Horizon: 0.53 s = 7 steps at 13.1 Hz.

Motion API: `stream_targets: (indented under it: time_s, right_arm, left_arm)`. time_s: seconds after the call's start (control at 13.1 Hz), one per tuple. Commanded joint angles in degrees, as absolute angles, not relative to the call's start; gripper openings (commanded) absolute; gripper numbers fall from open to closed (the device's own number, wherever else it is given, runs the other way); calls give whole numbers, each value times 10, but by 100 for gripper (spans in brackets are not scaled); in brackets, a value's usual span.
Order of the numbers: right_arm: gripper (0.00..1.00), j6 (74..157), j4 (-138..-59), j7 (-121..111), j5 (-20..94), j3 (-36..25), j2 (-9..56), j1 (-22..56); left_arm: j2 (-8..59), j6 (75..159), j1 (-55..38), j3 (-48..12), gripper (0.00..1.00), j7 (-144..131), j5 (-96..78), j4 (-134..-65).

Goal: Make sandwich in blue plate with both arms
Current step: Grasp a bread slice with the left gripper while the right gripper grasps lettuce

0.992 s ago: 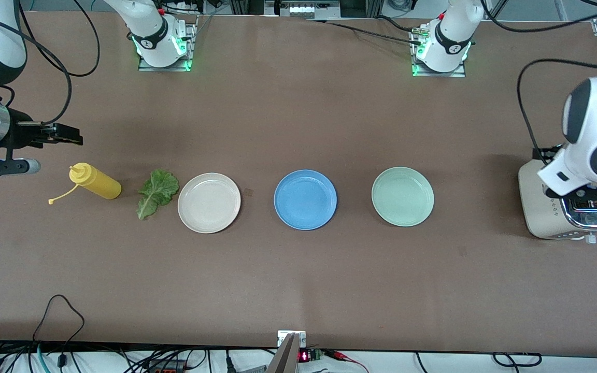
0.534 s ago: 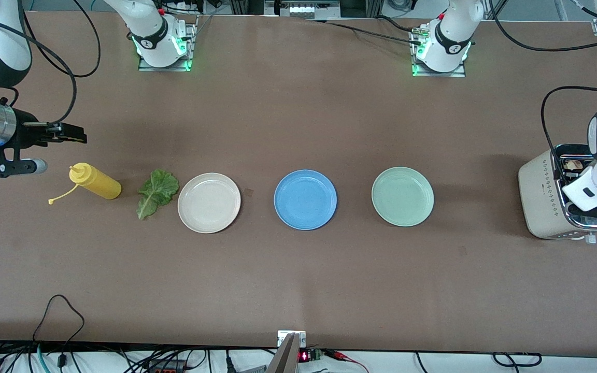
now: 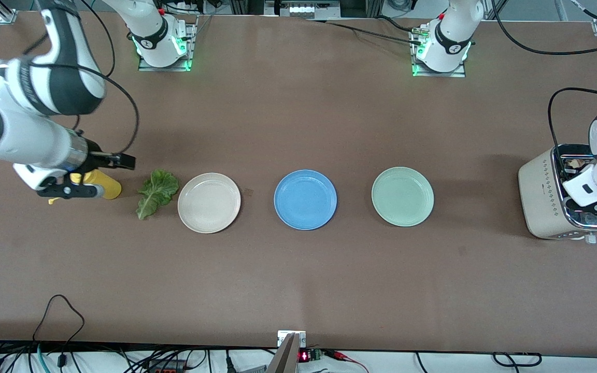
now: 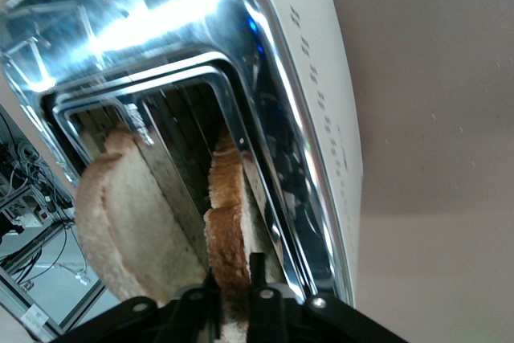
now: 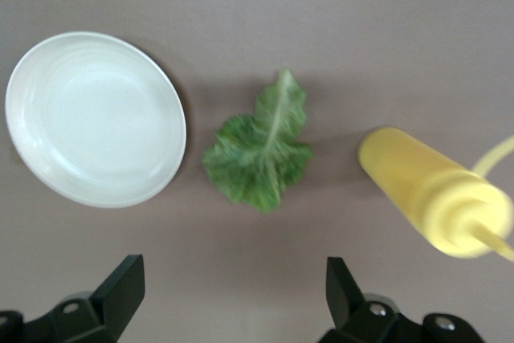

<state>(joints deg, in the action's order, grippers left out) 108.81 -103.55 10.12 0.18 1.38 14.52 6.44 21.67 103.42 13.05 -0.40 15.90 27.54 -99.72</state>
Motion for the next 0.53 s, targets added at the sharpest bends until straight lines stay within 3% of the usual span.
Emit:
stream_targets:
  time_s: [0.0, 0.23, 0.46]
  right_arm:
    - [100, 1196, -1102, 149, 5, 11, 165, 76]
    - [100, 1316, -1152, 161, 5, 10, 208, 70]
    - [100, 1340, -1153, 248, 5, 9, 234, 68]
  left_arm:
    - [203, 983, 127, -12, 1, 181, 277, -971]
    - [203, 890, 126, -59, 1, 182, 276, -901]
    - [203, 762, 124, -149, 1, 191, 276, -816]
